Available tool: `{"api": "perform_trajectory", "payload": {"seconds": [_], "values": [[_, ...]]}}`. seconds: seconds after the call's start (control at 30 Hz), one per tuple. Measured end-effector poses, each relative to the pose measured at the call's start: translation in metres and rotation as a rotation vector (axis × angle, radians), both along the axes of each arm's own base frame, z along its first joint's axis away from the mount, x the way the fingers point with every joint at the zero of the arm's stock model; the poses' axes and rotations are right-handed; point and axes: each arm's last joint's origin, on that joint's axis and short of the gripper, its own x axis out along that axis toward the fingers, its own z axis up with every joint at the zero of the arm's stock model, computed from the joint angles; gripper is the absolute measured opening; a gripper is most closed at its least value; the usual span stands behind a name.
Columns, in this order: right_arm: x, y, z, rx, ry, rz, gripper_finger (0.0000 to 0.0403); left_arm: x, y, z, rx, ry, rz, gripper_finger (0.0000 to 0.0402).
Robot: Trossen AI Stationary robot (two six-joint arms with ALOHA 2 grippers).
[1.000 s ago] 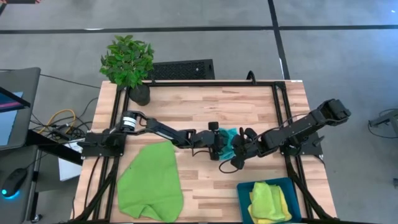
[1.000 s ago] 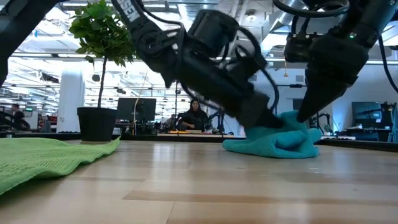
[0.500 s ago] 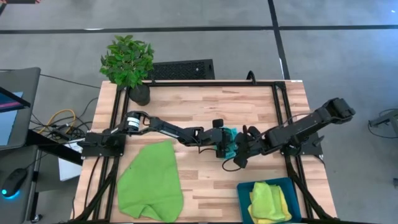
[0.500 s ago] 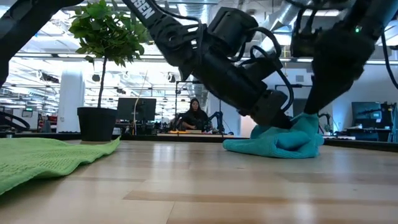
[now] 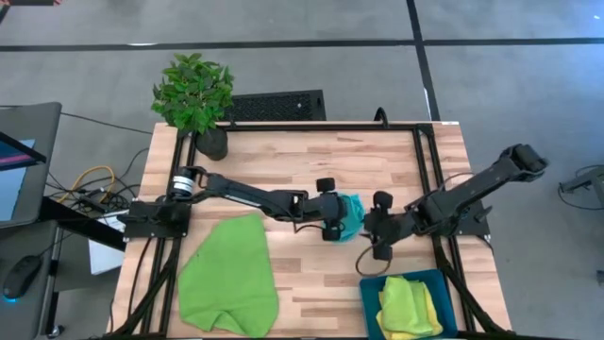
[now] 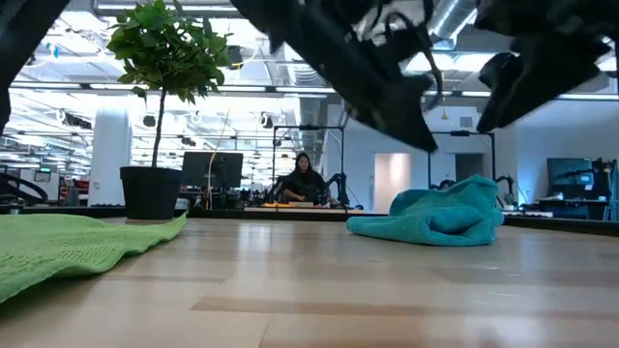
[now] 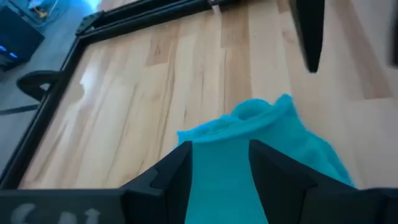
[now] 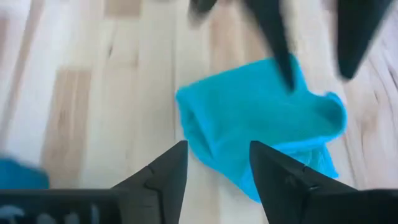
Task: Fold microfiber towels
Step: Put the folded blue towel into the bin
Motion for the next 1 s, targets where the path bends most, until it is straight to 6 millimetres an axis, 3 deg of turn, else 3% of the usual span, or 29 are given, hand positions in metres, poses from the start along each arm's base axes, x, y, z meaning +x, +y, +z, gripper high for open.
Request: {"api": "perform_trajectory", "payload": {"seconds": [0.23, 0.33, 0.57, 1.0], "values": [[0.003, 0.025, -0.024, -0.228, 0.114, 0.353, 0.0195, -0.026, -0.024, 0.038, -0.054, 0.034, 0.011, 0.0151], [0.006, 0.031, -0.039, -0.325, 0.185, 0.459, 0.0196, -0.035, -0.035, 0.046, -0.075, 0.048, 0.006, 0.0151], [0.02, 0.028, -0.065, -0.526, 0.257, 0.491, 0.0192, -0.043, -0.055, 0.052, -0.062, 0.025, 0.034, 0.0151], [0.038, 0.013, -0.095, -0.601, 0.381, 0.531, 0.0189, -0.046, -0.06, 0.05, -0.061, 0.045, 0.057, 0.0151]]}}
